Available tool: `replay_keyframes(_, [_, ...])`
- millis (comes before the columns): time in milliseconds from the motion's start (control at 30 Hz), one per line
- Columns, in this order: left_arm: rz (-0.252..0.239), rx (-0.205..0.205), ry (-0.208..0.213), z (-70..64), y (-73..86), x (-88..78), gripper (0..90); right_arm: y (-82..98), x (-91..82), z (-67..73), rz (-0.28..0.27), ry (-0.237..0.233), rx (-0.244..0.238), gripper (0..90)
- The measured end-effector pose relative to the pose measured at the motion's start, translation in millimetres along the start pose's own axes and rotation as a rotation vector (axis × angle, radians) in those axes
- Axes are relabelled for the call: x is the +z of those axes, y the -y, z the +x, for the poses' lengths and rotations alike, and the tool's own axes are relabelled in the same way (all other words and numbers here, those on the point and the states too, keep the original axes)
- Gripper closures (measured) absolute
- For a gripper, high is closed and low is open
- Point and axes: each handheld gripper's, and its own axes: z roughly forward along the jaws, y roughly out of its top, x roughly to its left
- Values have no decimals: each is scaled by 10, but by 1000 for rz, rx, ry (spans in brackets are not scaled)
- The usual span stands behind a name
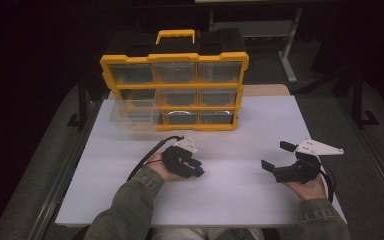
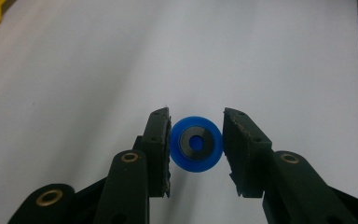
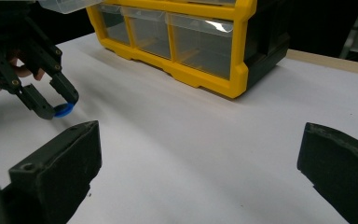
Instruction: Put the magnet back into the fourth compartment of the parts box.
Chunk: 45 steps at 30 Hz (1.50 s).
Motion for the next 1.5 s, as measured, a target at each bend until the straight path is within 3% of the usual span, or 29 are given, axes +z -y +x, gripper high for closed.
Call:
replay_keyframes(500, [-77, -21, -35, 47, -70, -336, 621, 4, 5, 4, 6, 0, 2, 0])
replay_keyframes(1500, [-140, 1, -95, 87, -193, -902, 622, 11, 24, 9, 18, -3, 1, 0])
